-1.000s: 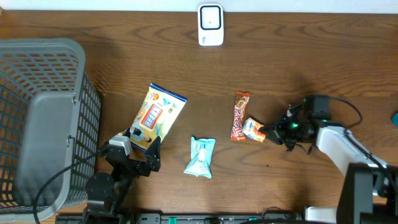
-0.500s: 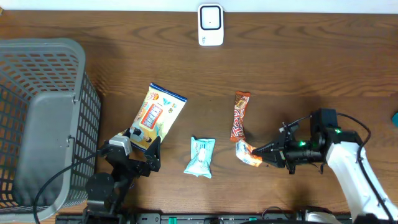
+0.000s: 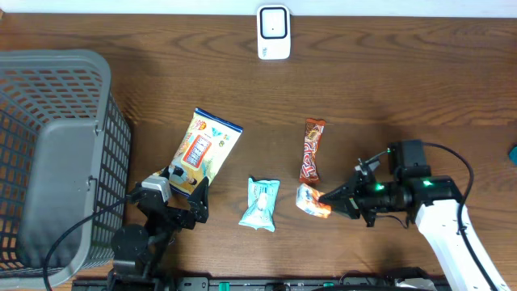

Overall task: Scan the item barcode
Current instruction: 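Grasp the orange Kleenex tissue pack with the right gripper, then lift the tissue pack and bring it to the white scanner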

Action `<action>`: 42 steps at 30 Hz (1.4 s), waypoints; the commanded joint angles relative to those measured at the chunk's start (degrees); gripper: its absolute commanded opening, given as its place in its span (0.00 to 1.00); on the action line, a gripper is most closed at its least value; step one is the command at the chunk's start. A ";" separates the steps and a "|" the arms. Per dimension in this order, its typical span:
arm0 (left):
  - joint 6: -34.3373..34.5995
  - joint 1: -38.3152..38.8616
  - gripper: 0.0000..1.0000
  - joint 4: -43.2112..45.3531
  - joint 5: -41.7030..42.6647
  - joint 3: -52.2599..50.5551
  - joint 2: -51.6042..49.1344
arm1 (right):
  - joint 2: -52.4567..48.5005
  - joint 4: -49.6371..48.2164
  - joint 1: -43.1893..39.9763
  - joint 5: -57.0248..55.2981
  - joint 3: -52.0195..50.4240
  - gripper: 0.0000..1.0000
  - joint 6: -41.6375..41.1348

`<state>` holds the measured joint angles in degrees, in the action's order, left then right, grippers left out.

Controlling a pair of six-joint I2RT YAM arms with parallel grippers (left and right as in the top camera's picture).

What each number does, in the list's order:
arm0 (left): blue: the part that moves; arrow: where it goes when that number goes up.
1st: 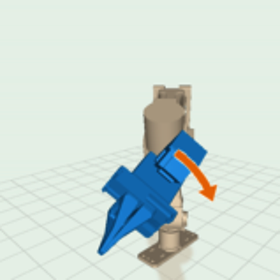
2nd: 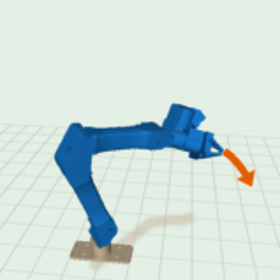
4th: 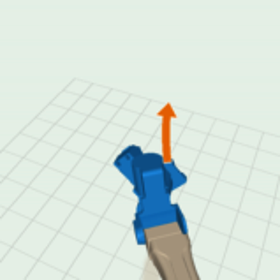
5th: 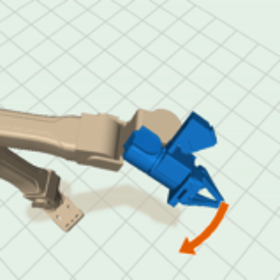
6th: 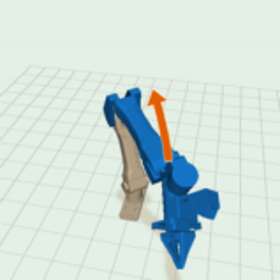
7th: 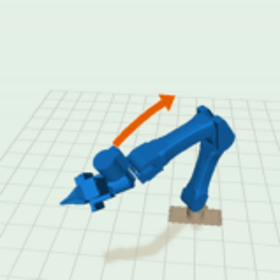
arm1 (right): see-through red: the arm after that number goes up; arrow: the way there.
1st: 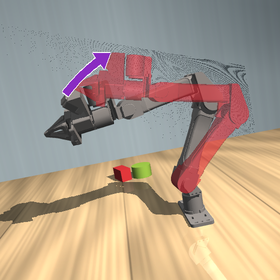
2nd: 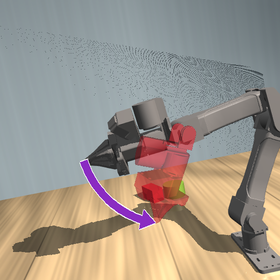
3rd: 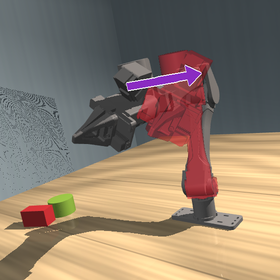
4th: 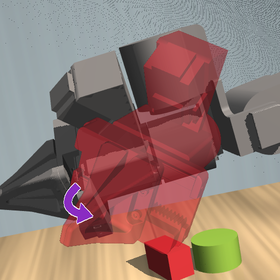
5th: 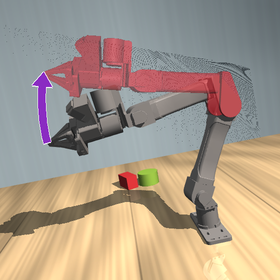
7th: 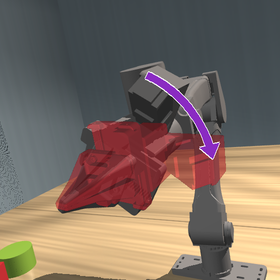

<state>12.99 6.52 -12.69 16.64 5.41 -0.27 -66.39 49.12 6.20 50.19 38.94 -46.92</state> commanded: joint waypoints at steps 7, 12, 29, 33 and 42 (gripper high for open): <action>-1.16 -0.20 0.98 -1.42 0.90 -0.87 0.04 | 0.55 -4.83 3.08 2.49 0.61 0.01 -9.57; -1.16 -0.20 0.98 -1.42 0.90 -0.87 0.04 | 0.57 -5.77 3.26 1.01 0.61 0.02 -9.81; -1.16 -0.20 0.98 -1.42 0.90 -0.87 0.04 | 0.55 -20.37 11.06 -2.10 0.61 0.01 -10.58; -1.16 -0.20 0.98 -1.42 0.90 -0.87 0.04 | 0.48 -38.12 11.13 -15.96 0.61 0.01 1.51; -1.16 -0.20 0.98 -1.42 0.90 -0.87 0.04 | -6.32 -64.15 12.28 -46.90 0.61 0.01 15.98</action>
<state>12.99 6.52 -12.69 16.62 5.41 -0.30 -68.55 -10.81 17.39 16.80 39.00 -37.26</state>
